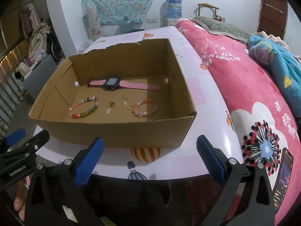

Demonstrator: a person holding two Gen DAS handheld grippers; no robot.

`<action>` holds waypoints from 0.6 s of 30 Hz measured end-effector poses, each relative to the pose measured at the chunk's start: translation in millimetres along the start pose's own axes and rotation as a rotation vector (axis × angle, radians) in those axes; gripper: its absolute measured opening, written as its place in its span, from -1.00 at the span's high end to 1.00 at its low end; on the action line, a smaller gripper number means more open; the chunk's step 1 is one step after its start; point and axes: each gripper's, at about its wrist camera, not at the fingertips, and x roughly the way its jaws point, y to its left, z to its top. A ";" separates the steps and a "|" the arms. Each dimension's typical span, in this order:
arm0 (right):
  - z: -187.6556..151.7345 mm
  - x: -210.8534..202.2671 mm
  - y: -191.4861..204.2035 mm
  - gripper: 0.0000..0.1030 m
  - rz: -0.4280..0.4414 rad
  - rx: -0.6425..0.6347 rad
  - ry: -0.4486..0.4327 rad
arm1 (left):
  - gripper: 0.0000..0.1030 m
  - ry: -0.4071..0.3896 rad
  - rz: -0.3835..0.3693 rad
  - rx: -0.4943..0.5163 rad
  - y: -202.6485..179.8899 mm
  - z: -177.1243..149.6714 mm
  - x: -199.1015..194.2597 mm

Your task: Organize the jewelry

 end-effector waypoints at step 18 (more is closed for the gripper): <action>-1.1 -1.0 5.5 -0.87 0.027 -0.017 -0.001 | -0.84 0.011 0.009 -0.007 1.7 -3.0 4.3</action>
